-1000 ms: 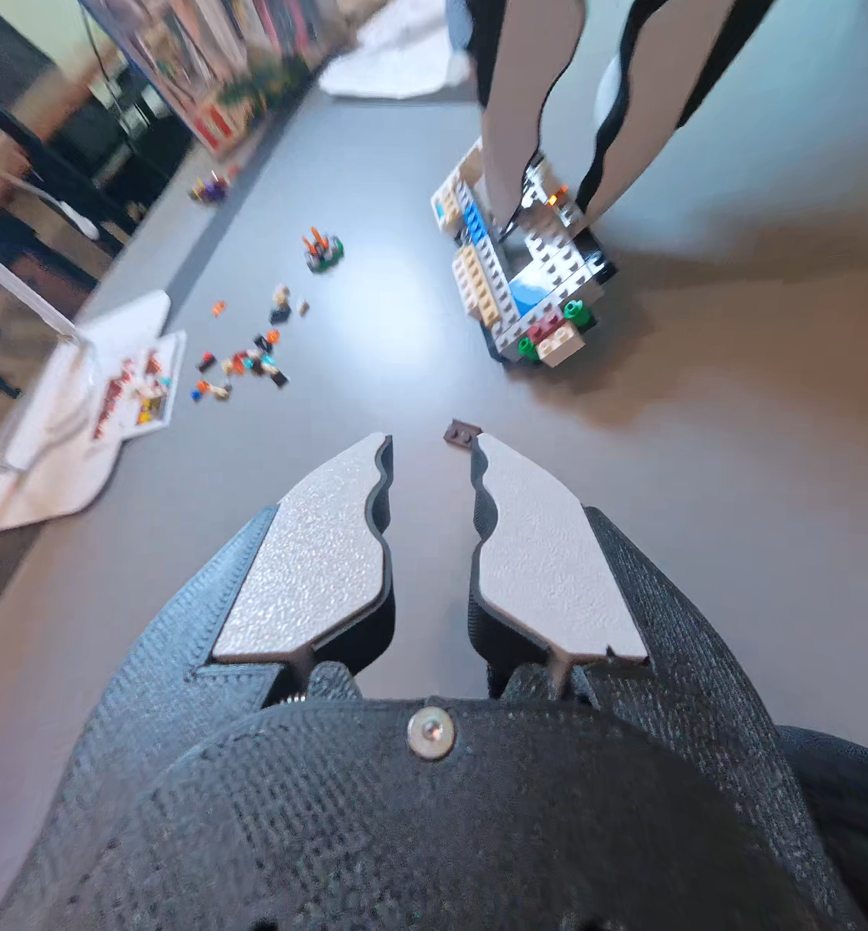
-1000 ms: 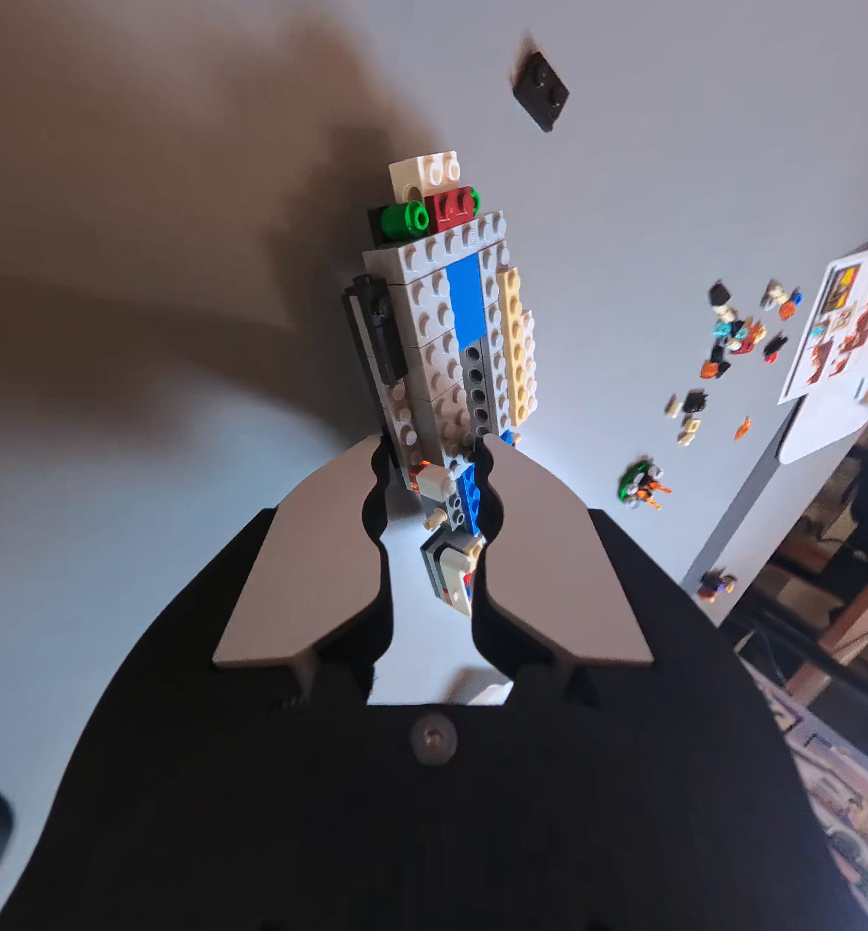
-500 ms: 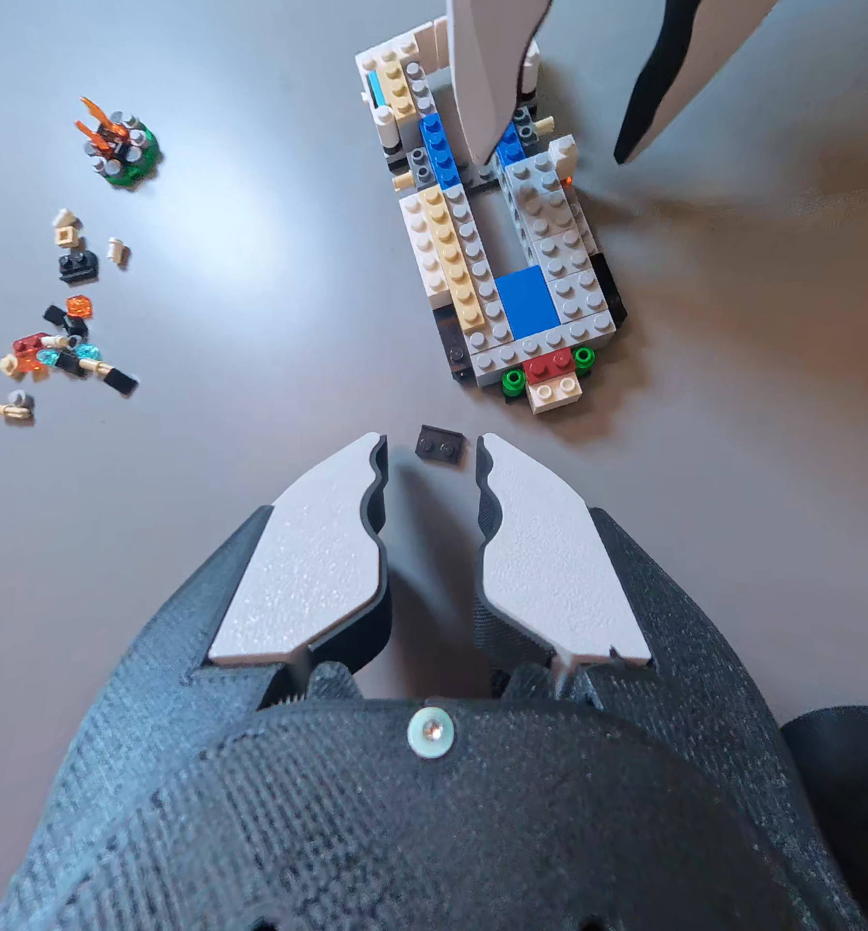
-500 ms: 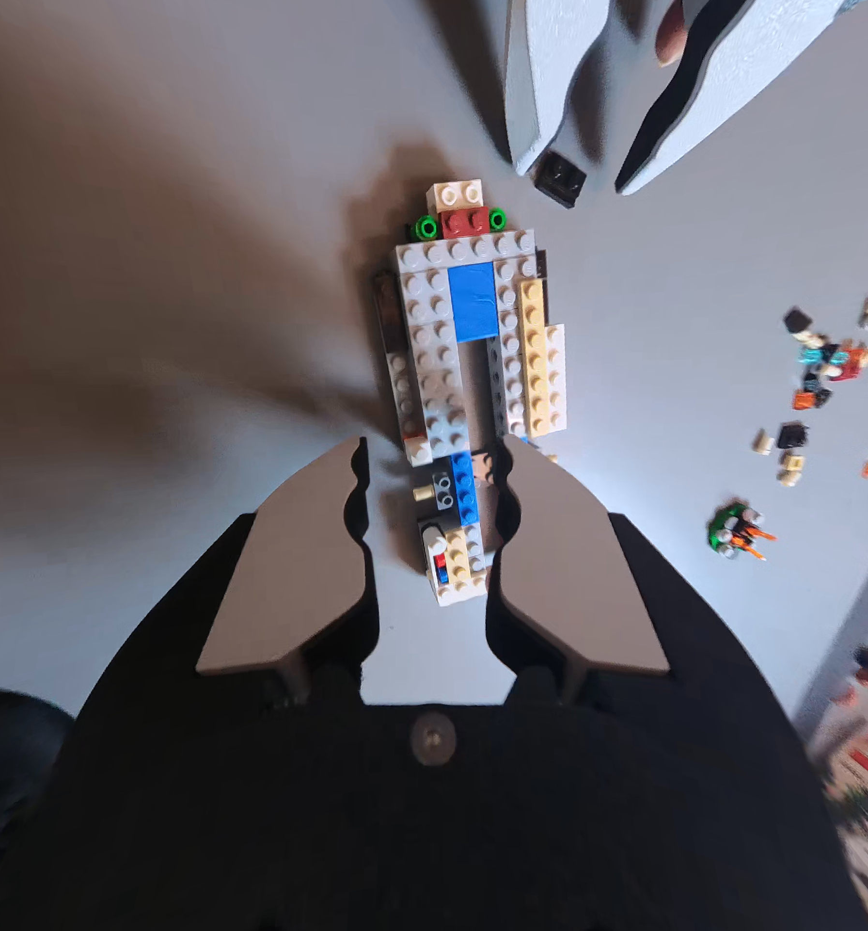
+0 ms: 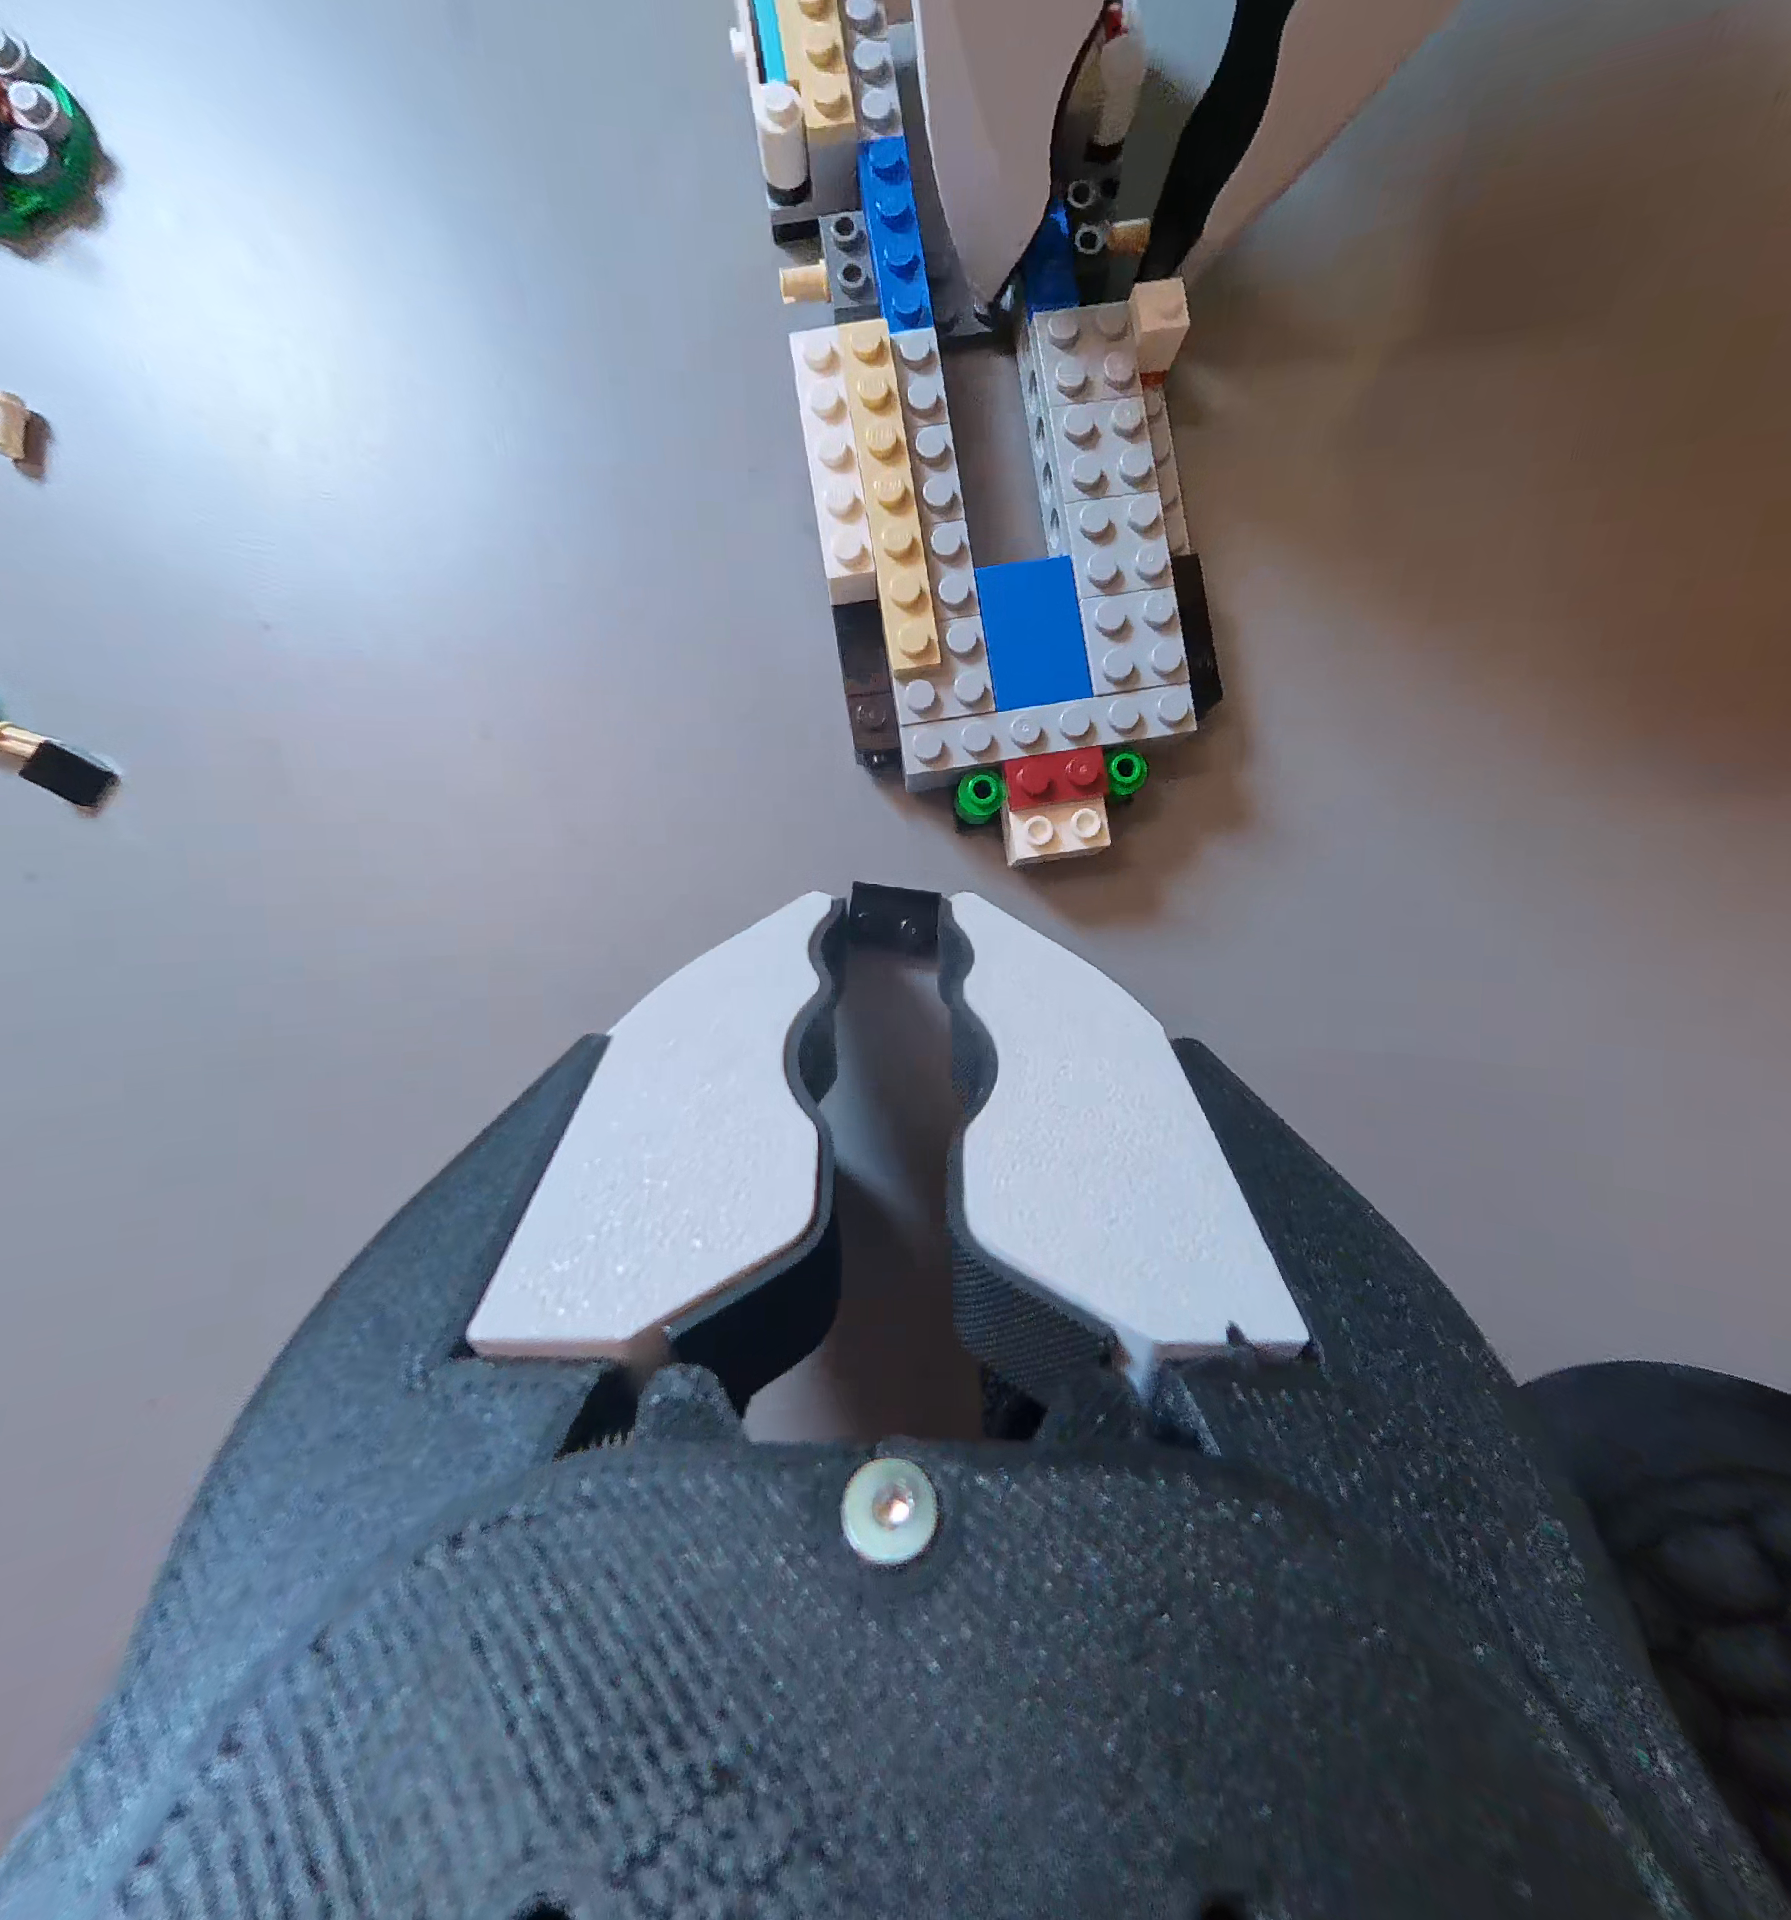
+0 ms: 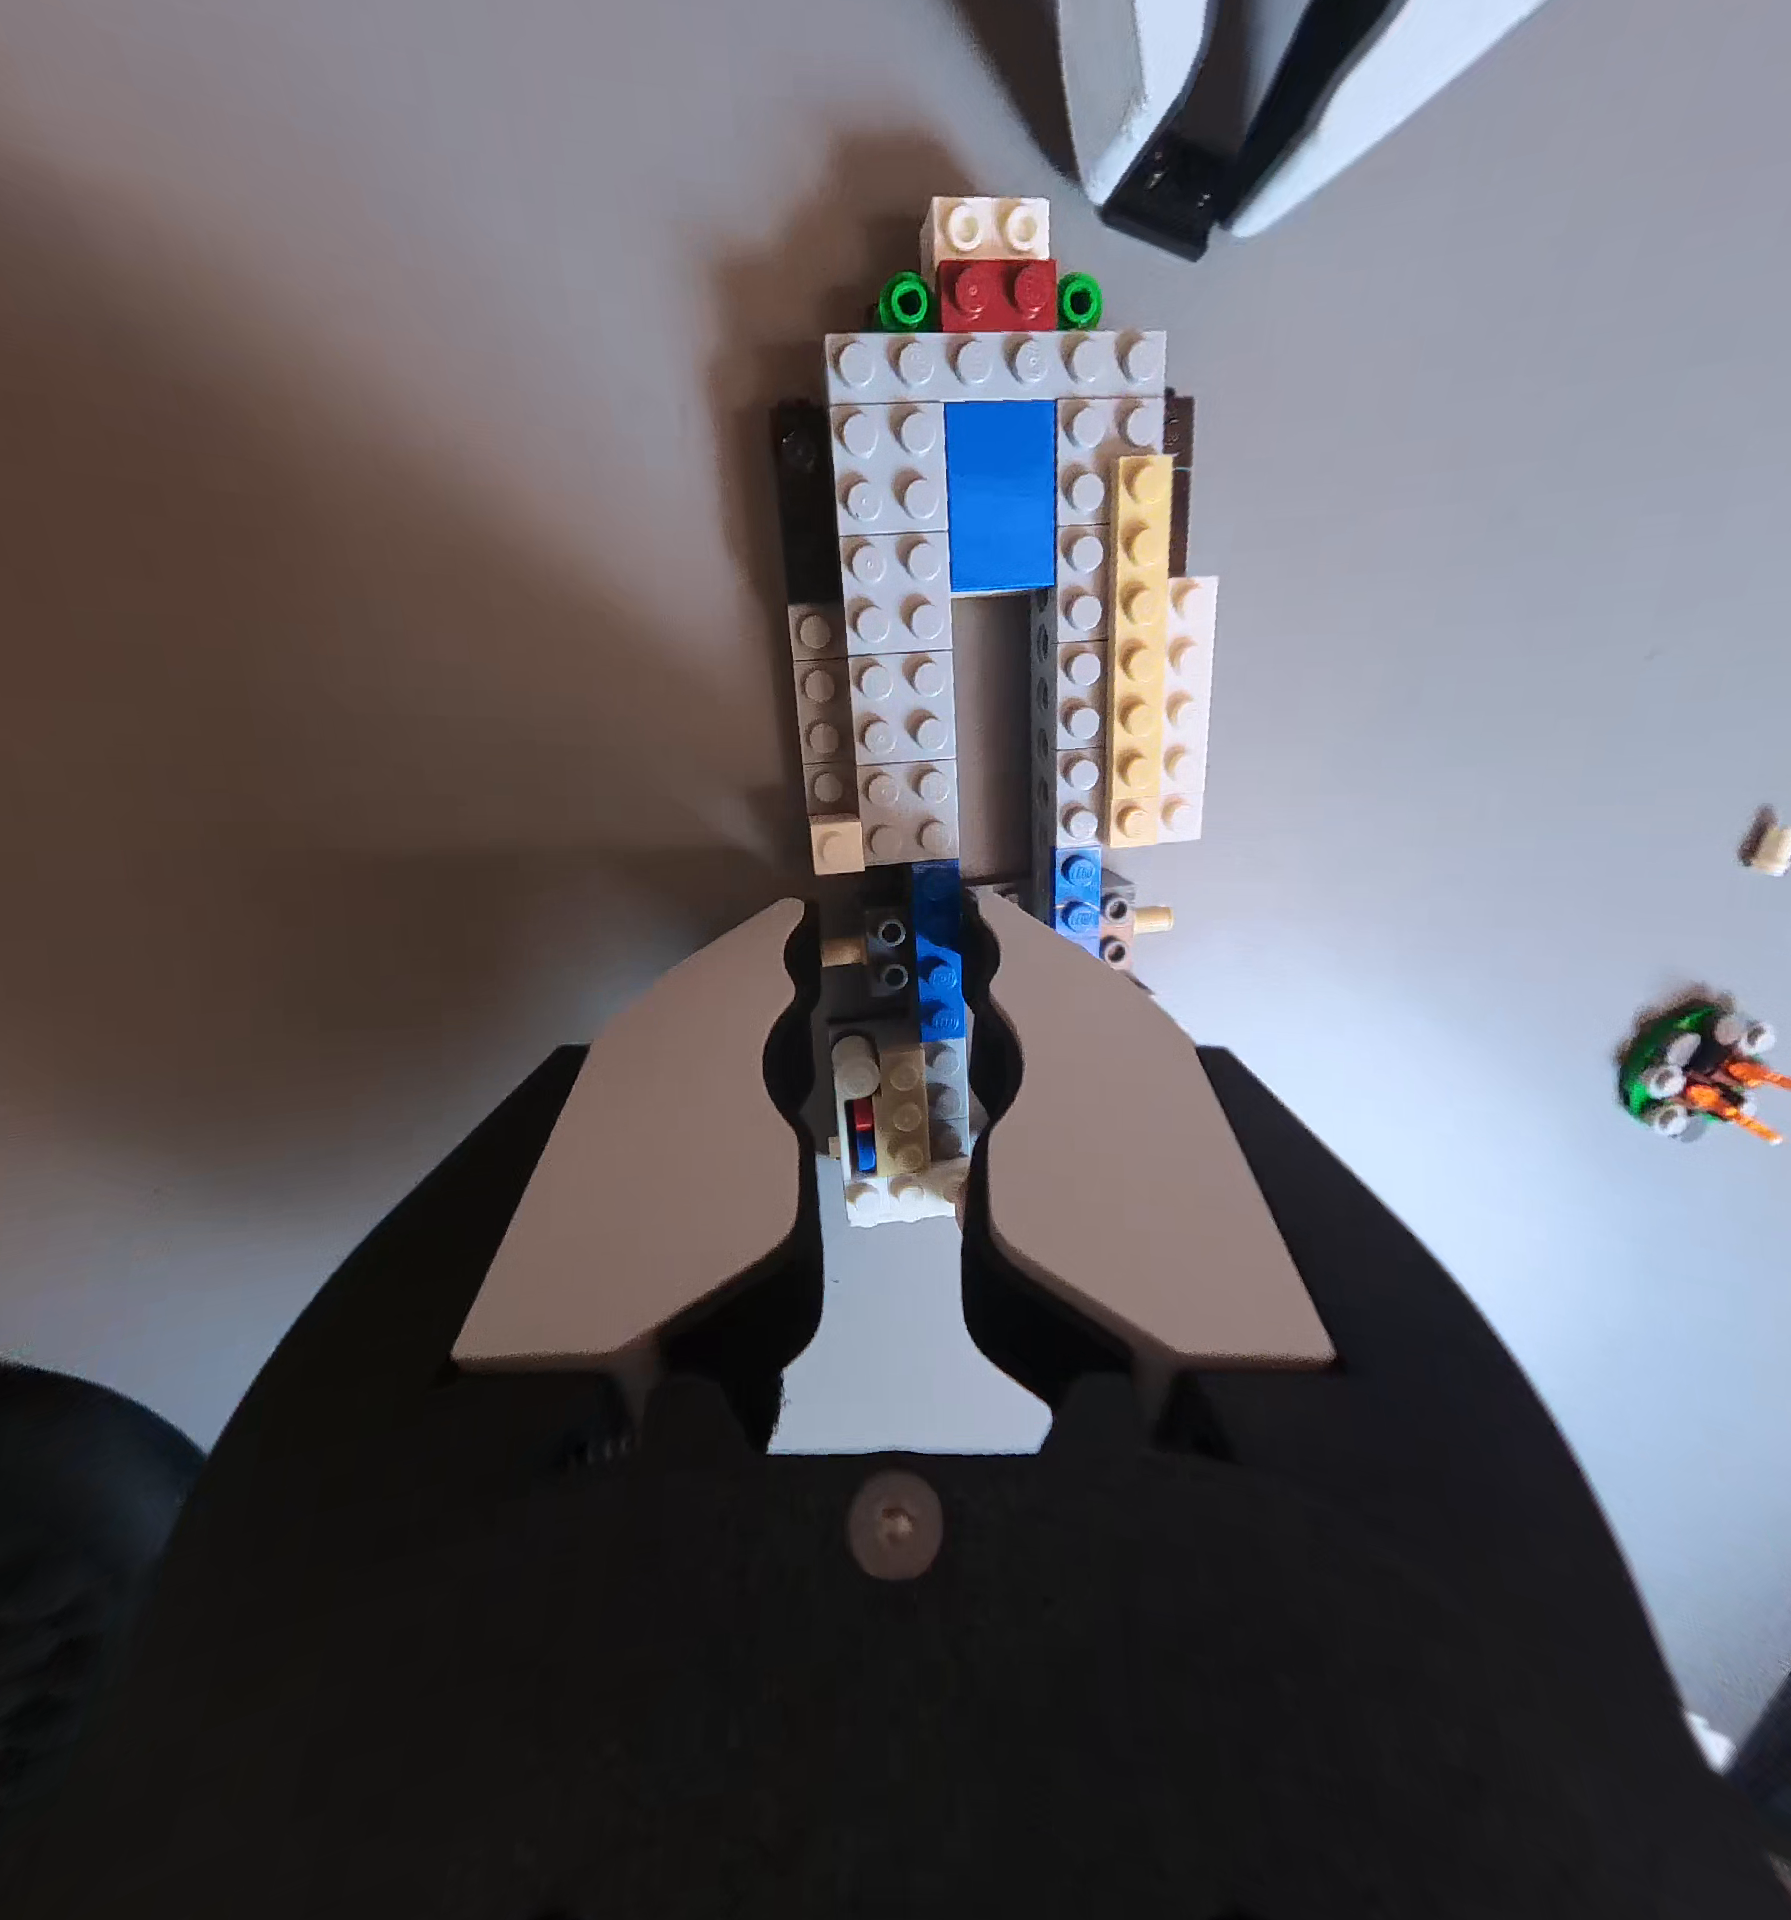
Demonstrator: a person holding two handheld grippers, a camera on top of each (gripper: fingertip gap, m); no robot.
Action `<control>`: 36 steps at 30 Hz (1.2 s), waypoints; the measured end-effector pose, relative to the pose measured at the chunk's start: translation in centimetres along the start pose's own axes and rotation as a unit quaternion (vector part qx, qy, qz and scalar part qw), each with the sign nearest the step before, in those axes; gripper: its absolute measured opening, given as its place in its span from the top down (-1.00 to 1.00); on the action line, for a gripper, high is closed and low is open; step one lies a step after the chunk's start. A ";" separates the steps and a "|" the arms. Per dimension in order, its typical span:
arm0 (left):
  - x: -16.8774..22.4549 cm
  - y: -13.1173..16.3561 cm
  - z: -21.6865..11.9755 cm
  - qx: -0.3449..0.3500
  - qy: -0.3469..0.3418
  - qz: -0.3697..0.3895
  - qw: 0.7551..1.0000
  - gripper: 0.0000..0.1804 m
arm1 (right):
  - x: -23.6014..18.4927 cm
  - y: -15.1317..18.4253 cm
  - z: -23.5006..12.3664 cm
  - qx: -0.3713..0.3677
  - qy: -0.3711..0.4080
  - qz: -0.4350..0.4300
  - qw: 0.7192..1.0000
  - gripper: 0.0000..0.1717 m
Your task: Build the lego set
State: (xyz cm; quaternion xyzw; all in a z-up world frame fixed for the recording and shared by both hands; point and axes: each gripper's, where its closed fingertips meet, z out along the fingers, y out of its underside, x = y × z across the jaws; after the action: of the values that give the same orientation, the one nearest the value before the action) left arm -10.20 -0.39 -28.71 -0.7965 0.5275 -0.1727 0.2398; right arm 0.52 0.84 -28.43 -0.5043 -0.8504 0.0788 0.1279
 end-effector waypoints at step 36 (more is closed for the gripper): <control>0.9 -3.9 -2.2 0.153 -0.091 -0.029 0.984 0.82 | 7.2 4.3 -3.1 0.142 0.166 0.152 0.964 0.57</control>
State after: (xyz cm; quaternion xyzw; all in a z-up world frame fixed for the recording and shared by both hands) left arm -8.00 -0.35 -24.68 -0.7775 0.4475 -0.1848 0.4013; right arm 1.75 9.29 -25.60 -0.6098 -0.7107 0.1325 0.3246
